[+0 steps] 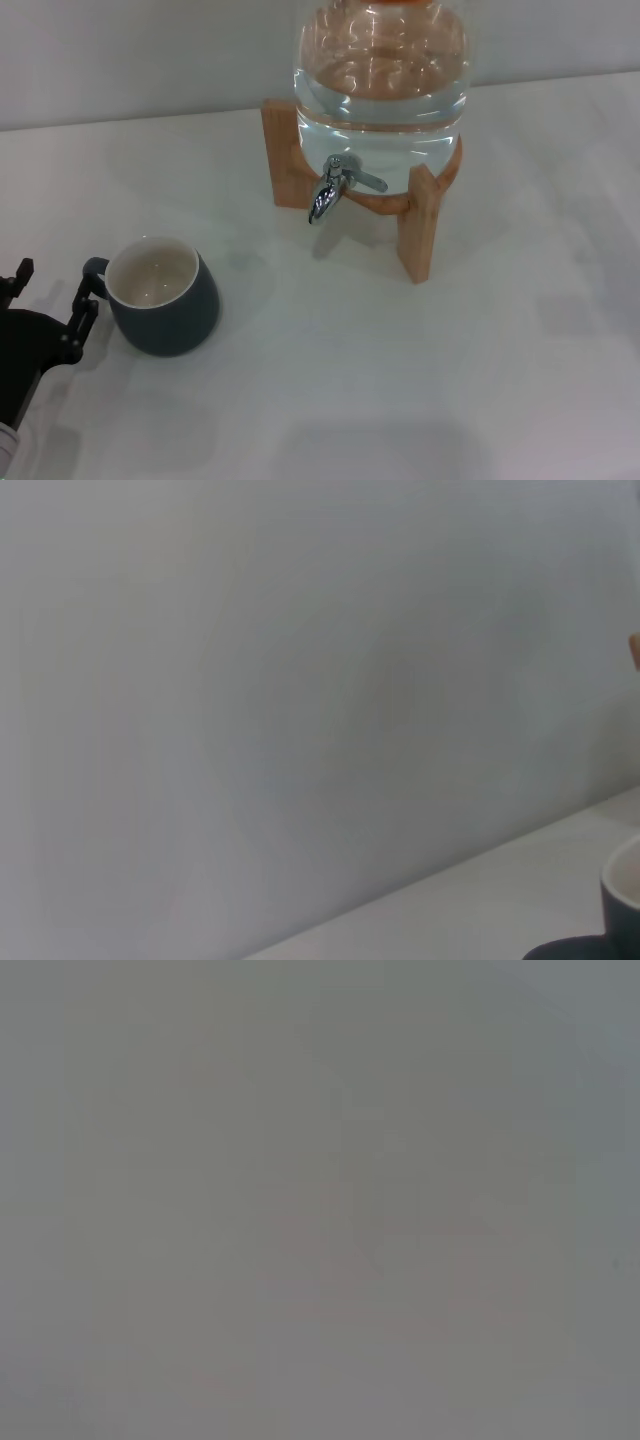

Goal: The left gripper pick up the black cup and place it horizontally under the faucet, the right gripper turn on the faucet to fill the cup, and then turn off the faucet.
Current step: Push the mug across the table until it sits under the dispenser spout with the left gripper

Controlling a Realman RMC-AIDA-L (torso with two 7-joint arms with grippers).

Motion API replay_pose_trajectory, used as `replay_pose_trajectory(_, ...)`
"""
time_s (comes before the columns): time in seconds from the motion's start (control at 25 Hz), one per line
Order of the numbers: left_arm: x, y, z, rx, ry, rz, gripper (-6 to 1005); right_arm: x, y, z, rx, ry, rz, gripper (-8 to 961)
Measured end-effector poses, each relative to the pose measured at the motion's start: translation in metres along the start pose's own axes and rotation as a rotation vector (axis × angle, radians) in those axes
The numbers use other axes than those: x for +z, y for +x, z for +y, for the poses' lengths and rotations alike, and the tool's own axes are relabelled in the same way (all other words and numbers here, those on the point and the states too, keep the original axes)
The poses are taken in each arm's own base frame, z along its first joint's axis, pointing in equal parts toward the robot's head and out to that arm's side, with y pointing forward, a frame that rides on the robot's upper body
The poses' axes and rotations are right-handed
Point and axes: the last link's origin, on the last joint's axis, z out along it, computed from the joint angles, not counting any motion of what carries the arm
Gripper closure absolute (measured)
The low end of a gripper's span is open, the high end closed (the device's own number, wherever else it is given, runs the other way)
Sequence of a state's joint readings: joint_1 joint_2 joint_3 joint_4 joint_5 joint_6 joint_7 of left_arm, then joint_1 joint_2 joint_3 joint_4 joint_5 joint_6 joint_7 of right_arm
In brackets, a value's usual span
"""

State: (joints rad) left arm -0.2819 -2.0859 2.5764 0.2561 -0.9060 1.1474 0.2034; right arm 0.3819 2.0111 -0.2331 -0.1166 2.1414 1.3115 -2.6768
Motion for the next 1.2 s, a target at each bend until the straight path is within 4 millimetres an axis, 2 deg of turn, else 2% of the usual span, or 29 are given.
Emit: replay_pose_trajectory(1.2, 0.0084, 0.0009, -0.0033, 0.027, -0.026, -0.004, 368, 0.0029, -0.0010, 0.0019, 0.001, -0.005, -0.005, 98)
